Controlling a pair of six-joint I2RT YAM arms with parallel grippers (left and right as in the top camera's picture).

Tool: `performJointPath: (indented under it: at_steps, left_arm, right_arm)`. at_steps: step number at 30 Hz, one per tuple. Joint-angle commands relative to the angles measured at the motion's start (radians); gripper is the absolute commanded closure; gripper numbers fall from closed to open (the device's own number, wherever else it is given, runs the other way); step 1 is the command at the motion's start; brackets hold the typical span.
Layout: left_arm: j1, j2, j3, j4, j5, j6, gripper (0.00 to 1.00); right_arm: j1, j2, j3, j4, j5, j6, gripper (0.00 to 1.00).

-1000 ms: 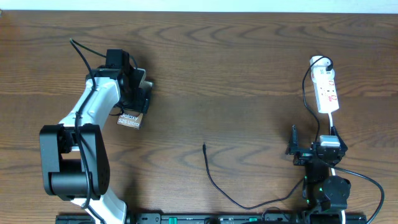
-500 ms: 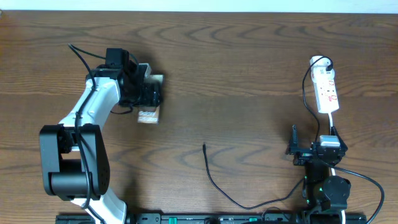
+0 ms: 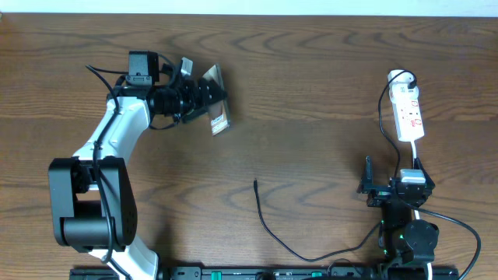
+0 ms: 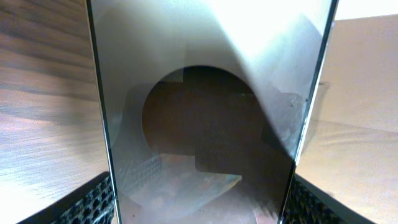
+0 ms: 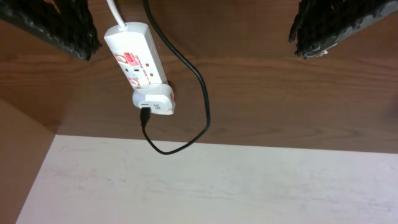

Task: Plug charger to phone and switch on socket
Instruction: 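Lift the phone box with the left gripper and tilt it upright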

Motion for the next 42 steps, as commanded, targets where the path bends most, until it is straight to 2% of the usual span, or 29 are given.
performJointPath:
  at_steps: [1,12,16,23,29,36,42]
  left_arm:
    - [0.003,-0.037,0.018,0.064,0.209,-0.282,0.93]
    - [0.003,-0.037,0.018,0.246,0.369,-0.736,0.92]
    - [0.004,-0.037,0.018,0.289,0.397,-0.901,0.92]
    - [0.004,-0.037,0.018,0.454,0.449,-1.173,0.93]
    - [0.004,-0.037,0.018,0.489,0.491,-1.325,0.93]
    - [0.023,-0.037,0.018,0.489,0.538,-1.431,0.93]
    - [0.041,-0.037,0.018,0.488,0.542,-1.454,0.93]
  right_arm:
    - [0.007,-0.006,-0.002,-0.003,0.008,-0.013,0.01]
    - [0.007,-0.006,-0.002,-0.003,0.008,-0.013,0.01]
    - [0.007,-0.006,-0.002,-0.003,0.008,-0.013,0.01]
    - [0.007,-0.006,-0.002,-0.003,0.008,-0.013,0.01]
    - [0.007,-0.006,-0.002,-0.003,0.008,-0.013,0.01]
    - [0.007,-0.006,-0.002,-0.003,0.008,-0.013,0.01]
    - [0.007,-0.006,-0.002,-0.003,0.008,-0.013,0.01]
